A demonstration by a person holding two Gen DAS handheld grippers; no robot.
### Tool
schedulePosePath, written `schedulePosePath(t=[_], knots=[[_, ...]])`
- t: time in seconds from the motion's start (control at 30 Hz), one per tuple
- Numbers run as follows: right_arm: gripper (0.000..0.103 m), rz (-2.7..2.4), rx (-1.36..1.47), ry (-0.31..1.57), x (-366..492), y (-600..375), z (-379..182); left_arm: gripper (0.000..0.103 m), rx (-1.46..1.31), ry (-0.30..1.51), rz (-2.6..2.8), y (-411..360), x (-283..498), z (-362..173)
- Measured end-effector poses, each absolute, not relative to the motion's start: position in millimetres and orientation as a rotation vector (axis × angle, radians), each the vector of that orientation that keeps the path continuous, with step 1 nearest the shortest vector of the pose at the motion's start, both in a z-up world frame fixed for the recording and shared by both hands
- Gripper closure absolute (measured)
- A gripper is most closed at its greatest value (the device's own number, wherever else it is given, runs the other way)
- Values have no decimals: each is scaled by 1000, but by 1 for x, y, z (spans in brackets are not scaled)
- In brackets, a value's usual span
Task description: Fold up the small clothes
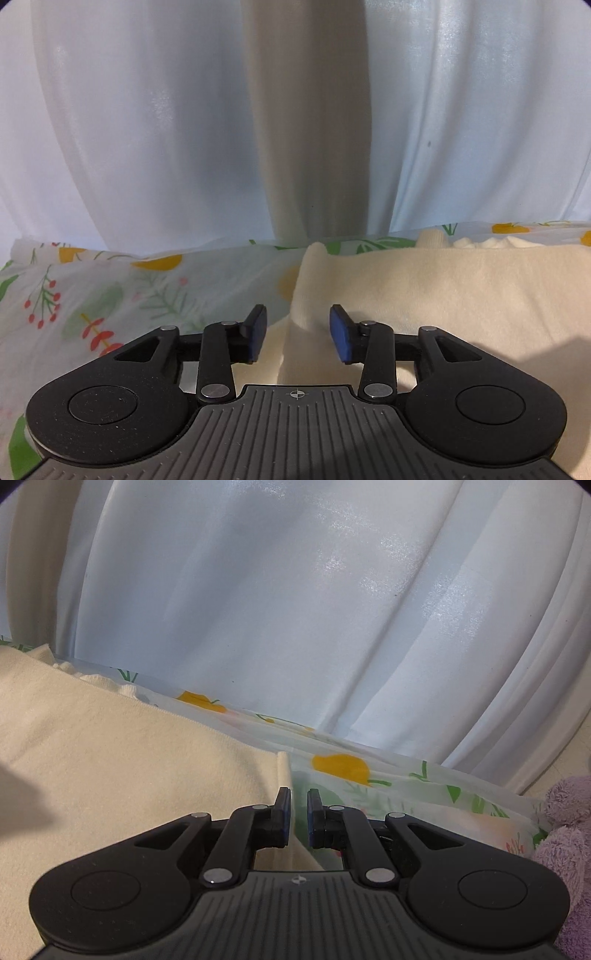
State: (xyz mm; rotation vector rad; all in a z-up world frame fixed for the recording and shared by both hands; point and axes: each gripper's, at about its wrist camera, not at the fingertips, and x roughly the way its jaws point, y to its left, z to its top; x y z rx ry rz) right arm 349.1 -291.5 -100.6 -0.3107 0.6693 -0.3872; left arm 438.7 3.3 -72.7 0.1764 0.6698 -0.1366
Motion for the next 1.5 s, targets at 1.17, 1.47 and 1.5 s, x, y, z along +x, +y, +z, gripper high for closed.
schedulePosePath(t=[1.17,1.47,1.5], knots=[[51,-210,38,515,222,-294,-75,21,-16,679,-64,73,356,-75],[56,-143,59,599,204,-276,-85,21,32,713,-112,52,338,-77],[60,-132,52,600,204,-273,-85,21,25,715,-117,51,337,-76]])
